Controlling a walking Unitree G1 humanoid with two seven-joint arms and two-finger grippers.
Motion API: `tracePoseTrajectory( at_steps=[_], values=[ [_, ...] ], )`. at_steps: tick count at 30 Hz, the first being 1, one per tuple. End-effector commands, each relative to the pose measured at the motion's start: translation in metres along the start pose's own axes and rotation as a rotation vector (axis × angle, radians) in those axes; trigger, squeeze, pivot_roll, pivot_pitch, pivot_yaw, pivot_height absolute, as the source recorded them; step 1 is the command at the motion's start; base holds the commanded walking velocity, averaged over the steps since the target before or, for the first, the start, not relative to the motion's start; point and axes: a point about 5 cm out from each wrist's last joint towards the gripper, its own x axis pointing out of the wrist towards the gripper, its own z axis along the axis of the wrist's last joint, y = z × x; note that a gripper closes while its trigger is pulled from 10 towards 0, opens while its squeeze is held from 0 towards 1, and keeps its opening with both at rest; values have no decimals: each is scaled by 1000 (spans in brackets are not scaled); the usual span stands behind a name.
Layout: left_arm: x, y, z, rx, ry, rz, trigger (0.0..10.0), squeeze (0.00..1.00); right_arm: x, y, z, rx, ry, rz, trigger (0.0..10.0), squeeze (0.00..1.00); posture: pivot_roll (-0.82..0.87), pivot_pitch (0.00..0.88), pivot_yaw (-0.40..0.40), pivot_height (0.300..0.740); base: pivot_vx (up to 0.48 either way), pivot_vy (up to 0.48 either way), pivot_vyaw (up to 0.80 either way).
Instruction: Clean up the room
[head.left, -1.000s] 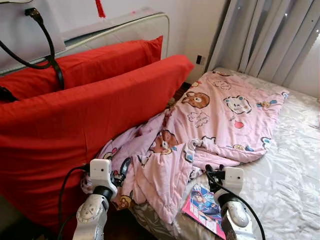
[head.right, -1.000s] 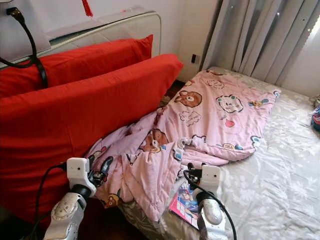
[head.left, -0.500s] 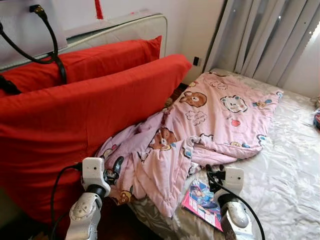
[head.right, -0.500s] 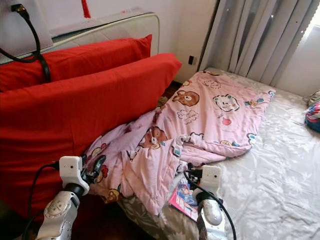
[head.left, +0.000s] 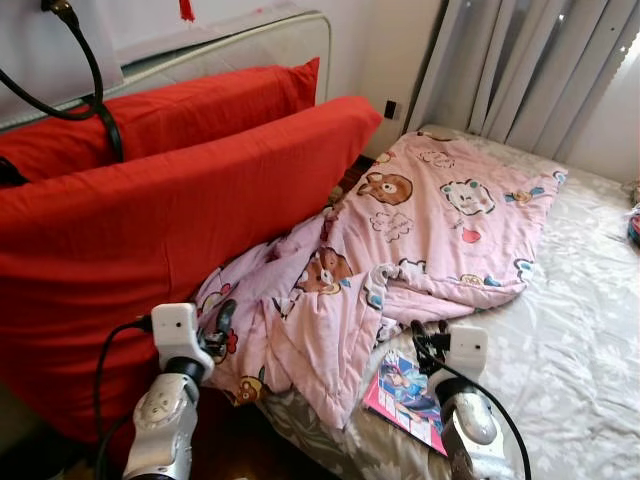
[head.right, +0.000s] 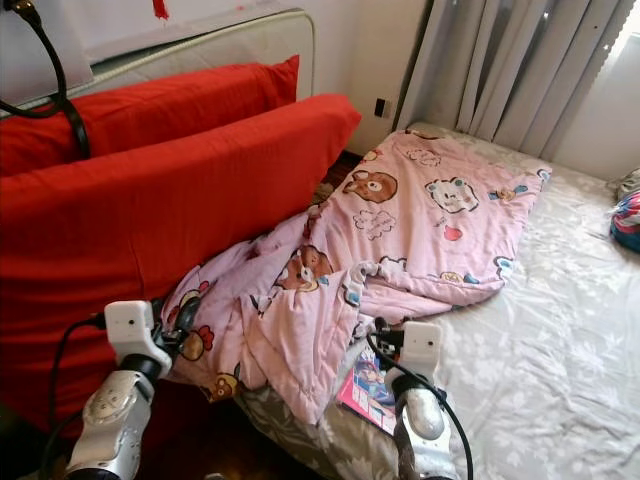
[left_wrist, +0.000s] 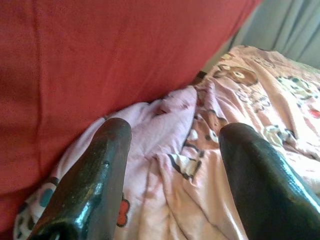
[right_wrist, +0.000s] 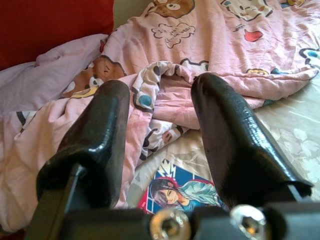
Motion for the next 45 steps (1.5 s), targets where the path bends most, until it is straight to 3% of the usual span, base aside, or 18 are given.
tracePoseTrajectory(
  at_steps=[1, 45],
  values=[
    [0, -2, 0, -6, 4, -5, 10000, 0, -2, -1, 1, 5, -18, 0, 10000, 0, -5, 40, -84, 656, 0, 0, 0],
    [-4, -6, -5, 17, 30, -37, 10000, 0, -4, 2, -7, 9, 23, -14, 10000, 0, 5, 39, -75, 641, 0, 0, 0]
  ],
)
